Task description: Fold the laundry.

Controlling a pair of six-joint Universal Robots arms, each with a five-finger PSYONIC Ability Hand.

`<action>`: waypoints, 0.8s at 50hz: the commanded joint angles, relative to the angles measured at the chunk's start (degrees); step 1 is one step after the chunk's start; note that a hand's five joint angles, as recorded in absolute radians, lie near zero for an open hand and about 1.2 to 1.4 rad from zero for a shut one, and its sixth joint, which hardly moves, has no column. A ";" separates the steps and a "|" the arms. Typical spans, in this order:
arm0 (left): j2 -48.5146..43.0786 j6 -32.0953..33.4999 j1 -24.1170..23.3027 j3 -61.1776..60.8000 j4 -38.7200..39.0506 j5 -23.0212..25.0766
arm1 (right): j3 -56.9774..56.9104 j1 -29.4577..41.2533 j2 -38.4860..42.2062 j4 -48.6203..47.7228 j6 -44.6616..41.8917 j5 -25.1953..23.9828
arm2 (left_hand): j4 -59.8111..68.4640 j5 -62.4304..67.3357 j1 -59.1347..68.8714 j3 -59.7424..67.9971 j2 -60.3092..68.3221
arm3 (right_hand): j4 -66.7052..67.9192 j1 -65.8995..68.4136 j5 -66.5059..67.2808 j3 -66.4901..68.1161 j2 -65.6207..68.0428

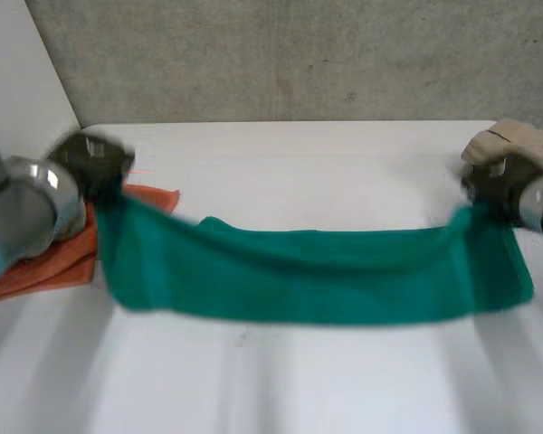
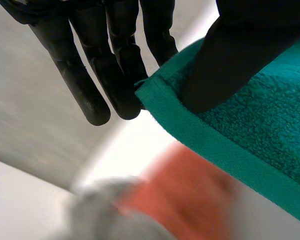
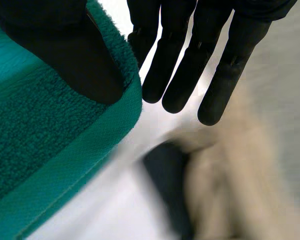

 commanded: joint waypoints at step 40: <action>6.34 3.15 2.76 -26.33 -0.14 0.75 | 11.84 -4.12 -1.63 3.05 1.15 -1.92 | 11.04 12.25 14.57 11.57 11.32 | 11.41 16.47 11.98 11.89 12.76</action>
